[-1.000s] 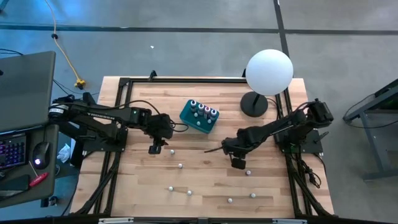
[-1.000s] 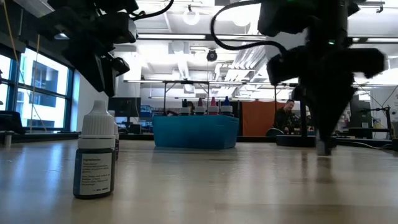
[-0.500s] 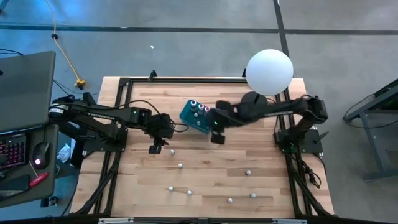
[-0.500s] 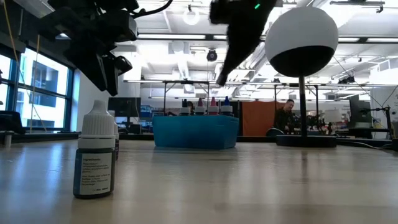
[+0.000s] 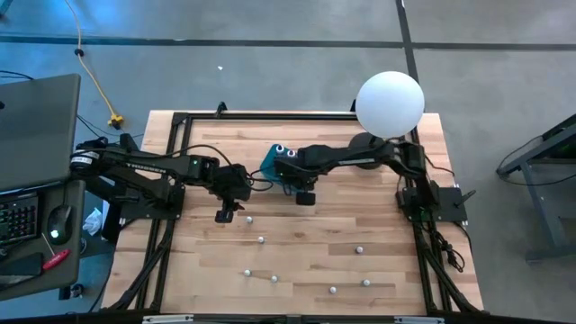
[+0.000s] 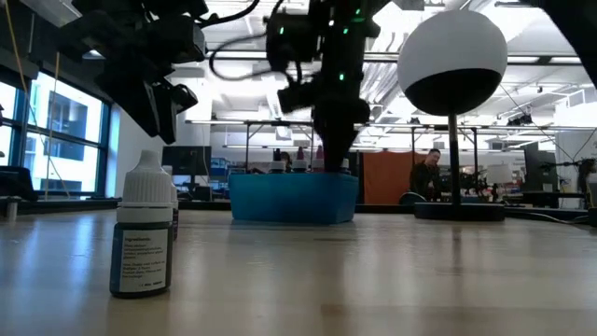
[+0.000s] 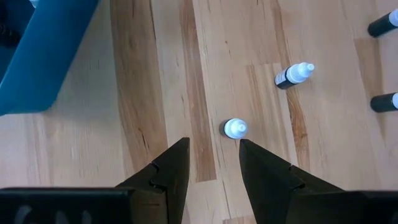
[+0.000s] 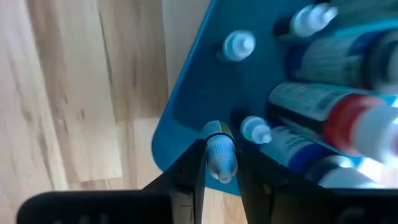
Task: Pick & Place food coloring
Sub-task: Put the small green food coloring bottle into the blue bin, then put the small blue food coloring bottle into the blue bin
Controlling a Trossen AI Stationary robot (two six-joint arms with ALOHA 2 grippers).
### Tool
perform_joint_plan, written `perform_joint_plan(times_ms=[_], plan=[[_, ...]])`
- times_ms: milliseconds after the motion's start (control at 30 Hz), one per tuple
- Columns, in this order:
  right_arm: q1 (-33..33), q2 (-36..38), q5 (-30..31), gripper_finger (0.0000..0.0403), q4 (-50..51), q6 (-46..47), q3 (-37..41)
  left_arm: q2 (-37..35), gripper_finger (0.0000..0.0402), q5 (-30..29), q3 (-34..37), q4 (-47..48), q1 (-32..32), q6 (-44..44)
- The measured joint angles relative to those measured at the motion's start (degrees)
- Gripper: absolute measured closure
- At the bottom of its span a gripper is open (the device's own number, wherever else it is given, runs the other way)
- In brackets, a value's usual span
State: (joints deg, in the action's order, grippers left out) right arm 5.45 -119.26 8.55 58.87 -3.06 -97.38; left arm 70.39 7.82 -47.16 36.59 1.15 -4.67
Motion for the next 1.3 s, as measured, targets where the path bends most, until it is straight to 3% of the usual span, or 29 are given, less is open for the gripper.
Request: perform_joint_plan(times_ms=[233,433,633,900,1067,1300], plan=[[0.6,-1.3,-0.2,0.0332,-0.1,-1.9,-0.2,0.0,0.0264,0.1,0.0,1.3,0.0,-0.4],[1.4,-1.3,-2.8,0.0296,-0.5,-2.0,-0.2,0.0,0.0264,0.1,0.0,1.3,0.0,-1.2],[1.7,-1.4,-1.0,0.0274,-0.5,-2.0,-0.7,0.0,0.0264,0.1,0.0,1.3,0.0,-1.2],[-1.4,-1.4,-3.0,0.0288,7.9,-0.7,-9.2,0.0,0.0264,0.6,0.0,1.3,0.0,-1.1],[-4.5,-1.4,-3.1,0.0297,13.9,3.2,-14.1,0.0,0.0264,7.6,0.0,1.2,0.1,-1.1],[-8.2,-1.3,-11.5,0.0304,15.7,9.9,-11.6,2.2,0.0264,8.0,-0.1,-0.7,4.9,-1.4]])
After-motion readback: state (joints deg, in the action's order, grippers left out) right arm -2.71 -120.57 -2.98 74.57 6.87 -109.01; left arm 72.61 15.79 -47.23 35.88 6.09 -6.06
